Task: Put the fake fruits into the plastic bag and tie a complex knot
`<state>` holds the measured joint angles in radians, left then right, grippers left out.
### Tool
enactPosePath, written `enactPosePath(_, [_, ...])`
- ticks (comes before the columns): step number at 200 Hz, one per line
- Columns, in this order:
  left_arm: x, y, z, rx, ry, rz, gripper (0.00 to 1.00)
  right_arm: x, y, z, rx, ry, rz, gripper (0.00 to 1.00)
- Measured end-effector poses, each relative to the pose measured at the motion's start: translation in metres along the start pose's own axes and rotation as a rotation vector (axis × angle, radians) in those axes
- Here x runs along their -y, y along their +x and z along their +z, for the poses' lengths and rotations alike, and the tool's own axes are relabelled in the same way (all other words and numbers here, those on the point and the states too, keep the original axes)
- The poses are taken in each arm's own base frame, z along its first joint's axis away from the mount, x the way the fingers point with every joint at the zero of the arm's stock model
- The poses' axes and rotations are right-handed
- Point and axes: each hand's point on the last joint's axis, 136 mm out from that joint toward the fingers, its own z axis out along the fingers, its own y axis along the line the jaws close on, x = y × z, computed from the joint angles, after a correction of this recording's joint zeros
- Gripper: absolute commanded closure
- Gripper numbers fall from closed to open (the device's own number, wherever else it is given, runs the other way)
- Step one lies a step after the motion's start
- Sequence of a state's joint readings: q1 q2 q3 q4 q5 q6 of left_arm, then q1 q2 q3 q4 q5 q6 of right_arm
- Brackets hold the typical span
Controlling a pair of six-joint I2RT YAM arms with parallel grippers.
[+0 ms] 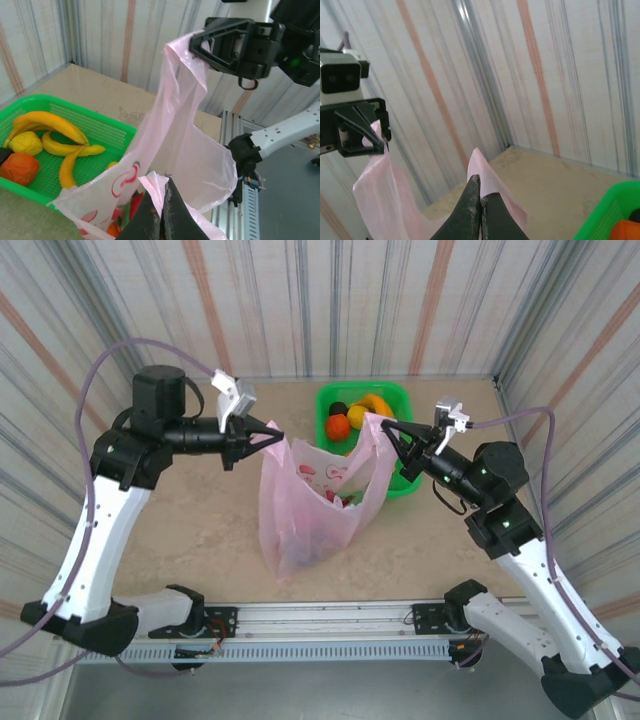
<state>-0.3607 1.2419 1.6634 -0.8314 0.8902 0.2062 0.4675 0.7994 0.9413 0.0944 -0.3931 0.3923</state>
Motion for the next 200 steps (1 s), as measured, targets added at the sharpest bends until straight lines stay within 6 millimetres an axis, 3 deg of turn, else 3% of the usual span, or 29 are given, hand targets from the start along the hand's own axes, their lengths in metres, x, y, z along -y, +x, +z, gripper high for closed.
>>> enactPosePath(23, [-0.032,-0.004,0.009,-0.006,-0.030,-0.024,1.00,0.009,0.009,0.009,-0.036,-0.019,0.041,0.91])
enactPosePath(48, [-0.056,-0.003,0.007,-0.001,-0.049,-0.056,1.00,0.010,0.012,0.015,-0.065,-0.085,0.097,0.76])
enactPosePath(87, [-0.061,-0.003,0.005,0.010,-0.038,-0.057,1.00,0.013,0.022,0.006,-0.148,-0.139,0.113,0.38])
enactPosePath(116, [-0.066,-0.006,0.001,0.026,-0.047,-0.050,1.00,0.026,0.007,-0.021,-0.129,-0.103,0.061,0.10])
enactPosePath(130, [-0.069,-0.007,-0.002,0.034,-0.054,-0.048,1.00,0.029,-0.001,-0.032,-0.112,-0.097,0.028,0.01])
enactPosePath(167, [-0.071,-0.009,-0.001,0.044,-0.050,-0.041,1.00,0.031,-0.007,-0.033,-0.121,-0.169,0.032,0.01])
enactPosePath(200, [-0.071,-0.009,-0.001,0.045,-0.043,-0.041,1.00,0.014,0.016,-0.013,-0.202,-0.311,0.085,0.01])
